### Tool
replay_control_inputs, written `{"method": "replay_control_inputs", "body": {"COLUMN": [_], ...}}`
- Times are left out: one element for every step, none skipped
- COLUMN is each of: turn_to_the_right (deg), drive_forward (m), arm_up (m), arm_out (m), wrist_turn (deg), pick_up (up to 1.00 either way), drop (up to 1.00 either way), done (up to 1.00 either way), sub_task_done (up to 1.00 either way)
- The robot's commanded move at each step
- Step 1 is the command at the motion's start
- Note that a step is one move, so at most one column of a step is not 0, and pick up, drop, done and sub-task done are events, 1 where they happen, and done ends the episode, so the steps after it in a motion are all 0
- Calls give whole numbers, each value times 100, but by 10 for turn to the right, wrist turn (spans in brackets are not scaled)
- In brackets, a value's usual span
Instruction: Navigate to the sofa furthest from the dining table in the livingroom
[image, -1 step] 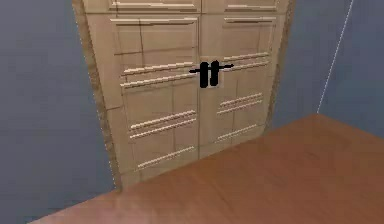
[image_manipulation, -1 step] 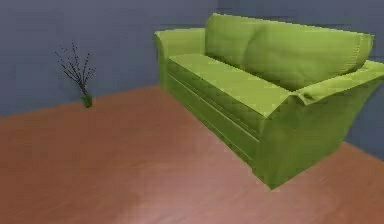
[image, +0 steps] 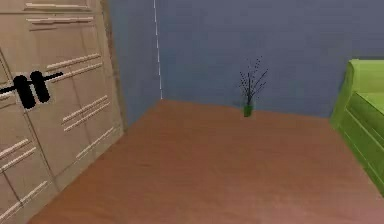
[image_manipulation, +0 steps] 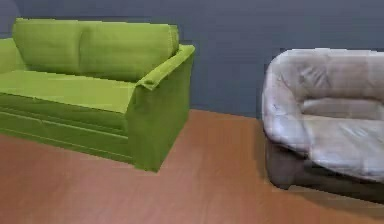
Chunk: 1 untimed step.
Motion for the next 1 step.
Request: {"method": "replay_control_inputs", "body": {"turn_to_the_right": [450], "drive_forward": [0], "arm_up": [0], "arm_out": [0], "wrist_turn": [0], "pick_up": [0], "drop": [0], "done": [0], "sub_task_done": [0]}}
